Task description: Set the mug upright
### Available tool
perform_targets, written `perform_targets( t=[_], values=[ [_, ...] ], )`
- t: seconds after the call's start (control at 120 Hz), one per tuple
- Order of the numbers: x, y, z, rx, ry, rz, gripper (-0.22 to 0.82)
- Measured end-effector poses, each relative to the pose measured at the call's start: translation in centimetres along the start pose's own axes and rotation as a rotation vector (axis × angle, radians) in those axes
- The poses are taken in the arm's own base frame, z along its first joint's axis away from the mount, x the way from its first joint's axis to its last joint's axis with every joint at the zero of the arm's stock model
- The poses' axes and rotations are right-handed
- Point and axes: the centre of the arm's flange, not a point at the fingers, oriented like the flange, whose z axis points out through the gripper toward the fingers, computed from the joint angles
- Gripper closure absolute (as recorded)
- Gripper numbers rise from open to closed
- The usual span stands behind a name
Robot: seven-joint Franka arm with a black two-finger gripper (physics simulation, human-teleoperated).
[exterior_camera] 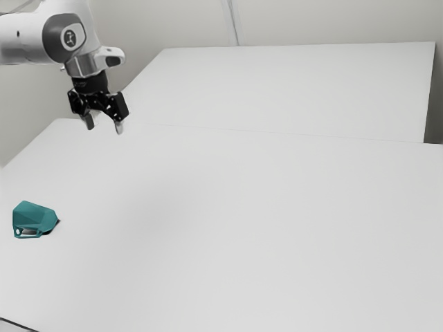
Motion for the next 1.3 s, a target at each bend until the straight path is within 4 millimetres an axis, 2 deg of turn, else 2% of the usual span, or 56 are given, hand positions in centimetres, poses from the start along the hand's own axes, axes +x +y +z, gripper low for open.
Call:
perform_targets(
  t=[0.092, 0.233, 0.467, 0.55, 0.675, 0.875, 0.983, 1.133, 1.3],
  values=[
    [-3.1, -3.4, 1.4, -0.032, 0.003, -0.051, 0.00],
    [-7.1, -9.8, 2.1, -0.082, 0.036, -0.141, 0.00],
    [-11.9, -20.4, 4.5, -0.181, 0.062, -0.267, 0.00],
    [-12.6, -23.9, 6.2, -0.210, 0.043, -0.310, 0.00],
    [-12.9, -28.4, 7.4, -0.227, 0.023, -0.344, 0.00],
    [-10.7, -30.9, 9.3, -0.272, 0.025, -0.287, 0.00],
    [-10.9, -32.8, 10.9, -0.308, 0.034, -0.272, 0.00],
    [-11.3, -34.1, 12.7, -0.331, 0.036, -0.226, 0.00],
    [-12.7, -36.3, 15.2, -0.340, 0.027, -0.201, 0.00]
  ],
)
